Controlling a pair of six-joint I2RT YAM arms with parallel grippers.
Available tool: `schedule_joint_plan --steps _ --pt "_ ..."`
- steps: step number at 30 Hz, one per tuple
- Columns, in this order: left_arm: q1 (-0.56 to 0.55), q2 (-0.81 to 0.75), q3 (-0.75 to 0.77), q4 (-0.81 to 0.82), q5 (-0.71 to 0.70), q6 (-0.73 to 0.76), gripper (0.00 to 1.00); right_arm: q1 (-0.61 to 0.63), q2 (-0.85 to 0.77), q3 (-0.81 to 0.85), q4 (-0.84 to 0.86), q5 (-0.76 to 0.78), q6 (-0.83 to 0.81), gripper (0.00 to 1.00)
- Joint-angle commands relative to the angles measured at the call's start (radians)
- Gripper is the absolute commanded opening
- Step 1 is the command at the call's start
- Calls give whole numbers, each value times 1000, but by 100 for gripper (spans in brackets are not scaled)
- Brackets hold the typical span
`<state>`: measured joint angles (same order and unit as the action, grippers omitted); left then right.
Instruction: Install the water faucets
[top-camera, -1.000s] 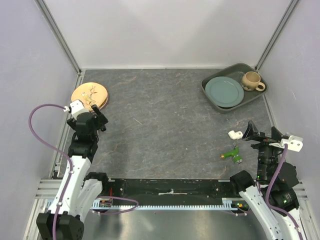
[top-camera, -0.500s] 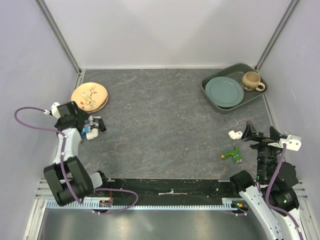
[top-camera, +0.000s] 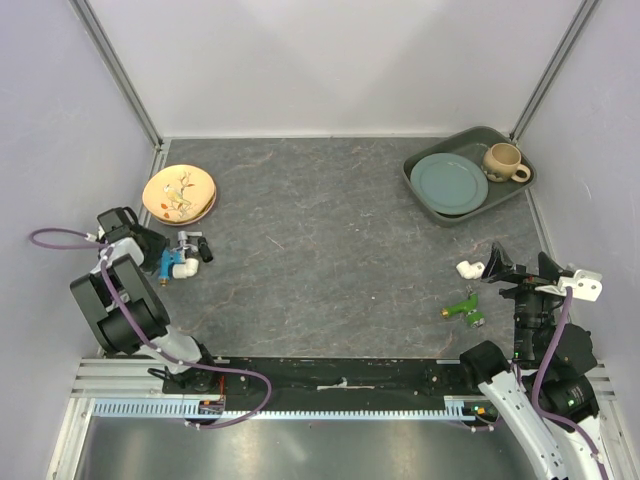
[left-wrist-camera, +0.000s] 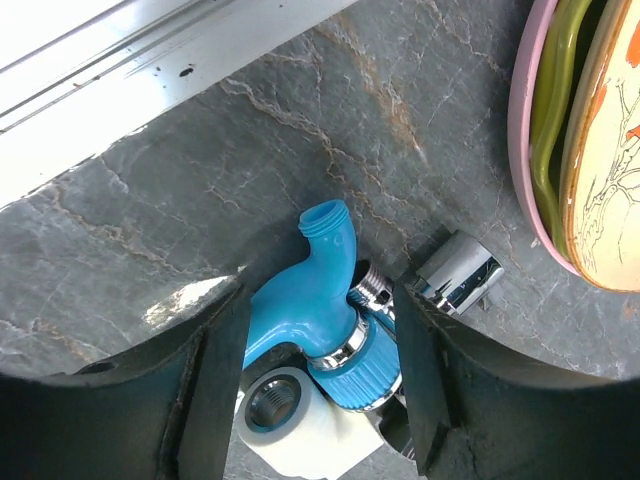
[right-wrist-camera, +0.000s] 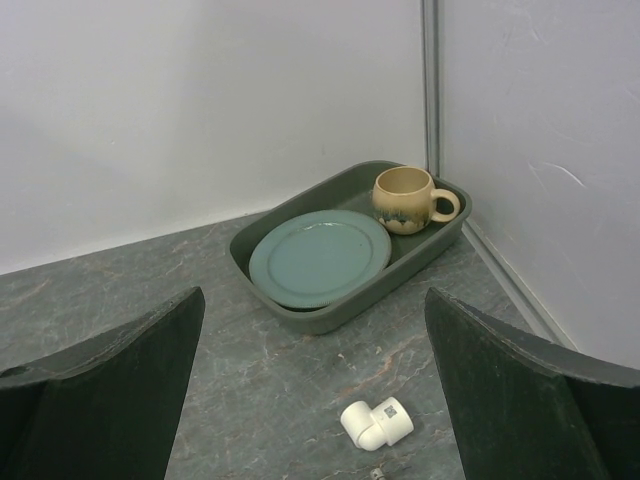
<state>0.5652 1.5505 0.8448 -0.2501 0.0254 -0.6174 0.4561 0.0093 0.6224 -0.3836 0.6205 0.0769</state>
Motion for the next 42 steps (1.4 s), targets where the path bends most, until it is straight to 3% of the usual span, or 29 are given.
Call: schedule_joint_plan --steps 1,7,20,23,30,39,41,42 --pt "-1 43 46 -8 93 8 63 12 -3 11 -5 -15 9 98" --pt "-24 86 65 -37 125 33 57 16 -3 17 -11 -15 12 98" --pt "-116 118 106 -106 61 107 48 36 -5 22 -15 -2 12 98" --pt "-131 114 109 -112 54 117 39 41 -5 23 -17 1 11 98" --pt "-154 44 102 -107 64 127 2 46 -5 23 -18 -1 11 98" --pt "-168 -59 79 -94 56 142 2 49 -5 22 -18 -4 9 98" --pt "-168 -55 82 -101 27 131 9 49 -5 22 -17 -5 8 98" --pt "-168 -52 83 -103 15 128 22 49 -5 22 -18 -7 9 98"
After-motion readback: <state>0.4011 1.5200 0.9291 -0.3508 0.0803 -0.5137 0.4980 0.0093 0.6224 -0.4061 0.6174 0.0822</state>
